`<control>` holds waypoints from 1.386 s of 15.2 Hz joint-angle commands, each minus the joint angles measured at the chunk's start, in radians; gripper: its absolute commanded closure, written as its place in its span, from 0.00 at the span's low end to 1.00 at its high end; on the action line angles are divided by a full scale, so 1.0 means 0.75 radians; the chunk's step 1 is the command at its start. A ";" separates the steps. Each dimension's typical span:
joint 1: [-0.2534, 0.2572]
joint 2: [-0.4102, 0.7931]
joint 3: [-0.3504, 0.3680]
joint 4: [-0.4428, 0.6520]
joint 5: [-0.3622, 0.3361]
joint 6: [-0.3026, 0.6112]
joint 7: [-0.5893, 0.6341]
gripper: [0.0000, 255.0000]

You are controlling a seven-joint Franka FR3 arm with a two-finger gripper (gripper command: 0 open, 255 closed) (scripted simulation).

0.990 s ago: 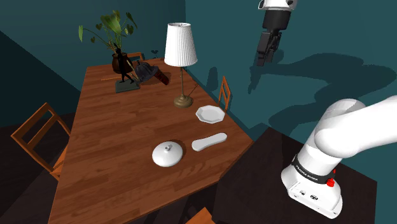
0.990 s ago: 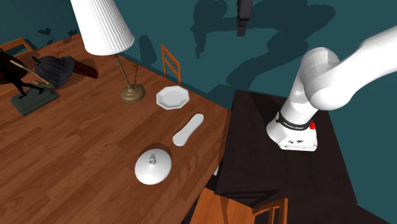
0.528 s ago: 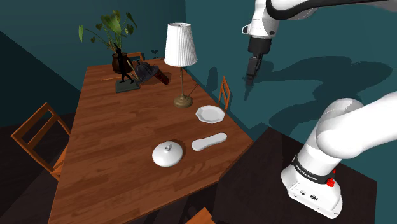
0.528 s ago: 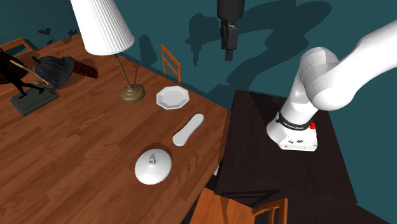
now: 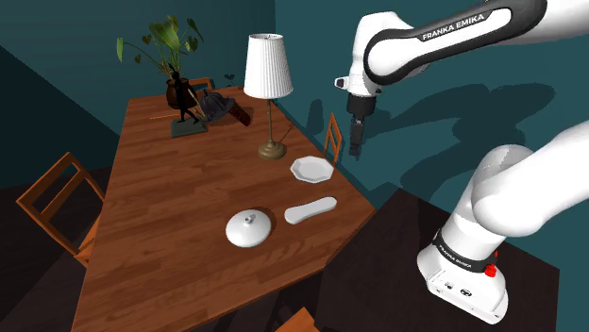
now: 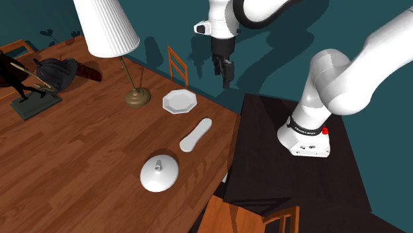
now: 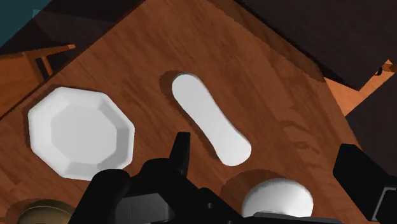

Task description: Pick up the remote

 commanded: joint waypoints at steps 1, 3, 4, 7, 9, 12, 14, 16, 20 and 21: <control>0.022 0.074 -0.010 -0.030 -0.007 0.111 -0.072 0.00; 0.046 0.161 -0.017 -0.050 -0.009 0.221 -0.139 0.00; 0.059 0.207 -0.021 -0.057 -0.009 0.276 -0.172 0.00; 0.095 0.356 -0.029 -0.066 -0.004 0.440 -0.275 0.00; 0.119 0.462 -0.032 -0.062 0.005 0.547 -0.345 0.00; 0.153 0.630 -0.032 -0.041 0.028 0.700 -0.454 0.00; 0.171 0.746 -0.024 -0.017 0.049 0.796 -0.529 0.00; 0.182 0.863 -0.009 0.014 0.072 0.886 -0.604 0.00; 0.185 1.095 0.038 0.095 0.100 1.048 -0.740 0.00; 0.183 1.116 0.044 0.104 0.100 1.062 -0.750 0.00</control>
